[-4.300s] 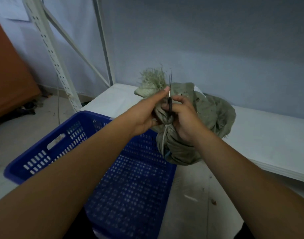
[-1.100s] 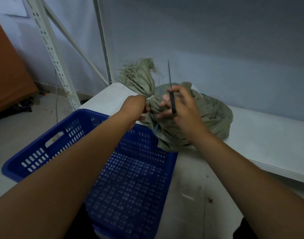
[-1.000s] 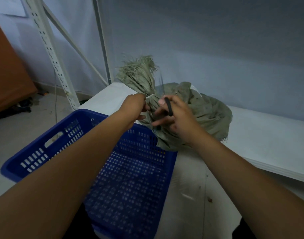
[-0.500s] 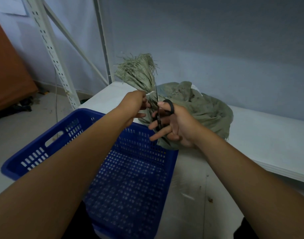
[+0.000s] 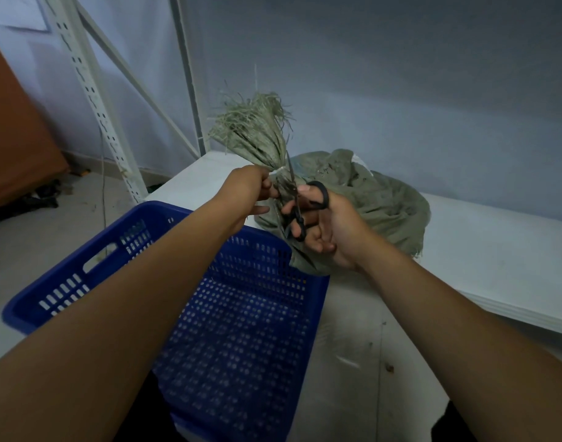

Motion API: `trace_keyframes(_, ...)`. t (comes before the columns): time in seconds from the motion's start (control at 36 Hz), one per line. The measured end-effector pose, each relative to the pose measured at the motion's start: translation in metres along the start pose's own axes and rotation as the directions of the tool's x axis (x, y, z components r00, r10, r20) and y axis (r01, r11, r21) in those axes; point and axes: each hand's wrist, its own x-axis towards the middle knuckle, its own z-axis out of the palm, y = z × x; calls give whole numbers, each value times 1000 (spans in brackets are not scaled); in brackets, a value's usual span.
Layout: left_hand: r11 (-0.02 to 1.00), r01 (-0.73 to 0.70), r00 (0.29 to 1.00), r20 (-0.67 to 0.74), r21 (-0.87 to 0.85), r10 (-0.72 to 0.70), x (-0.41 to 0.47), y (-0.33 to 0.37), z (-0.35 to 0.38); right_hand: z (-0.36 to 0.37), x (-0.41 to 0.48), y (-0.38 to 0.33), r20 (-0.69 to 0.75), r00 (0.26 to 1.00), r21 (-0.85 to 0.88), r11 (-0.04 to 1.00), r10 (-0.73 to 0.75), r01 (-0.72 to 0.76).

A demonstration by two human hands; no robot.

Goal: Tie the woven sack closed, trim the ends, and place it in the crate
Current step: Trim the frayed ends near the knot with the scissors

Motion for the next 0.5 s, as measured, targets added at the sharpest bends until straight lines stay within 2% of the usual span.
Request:
trace_keyframes(0.25, 1000, 22, 999, -49, -2, -22, 0, 3, -2, -2, 4, 3, 26, 998, 24, 999, -49, 48)
trace_keyframes(0.5, 1000, -9, 999, 35, 22, 8, -8, 8, 4, -3, 5, 6, 14, 999, 23, 999, -32, 31)
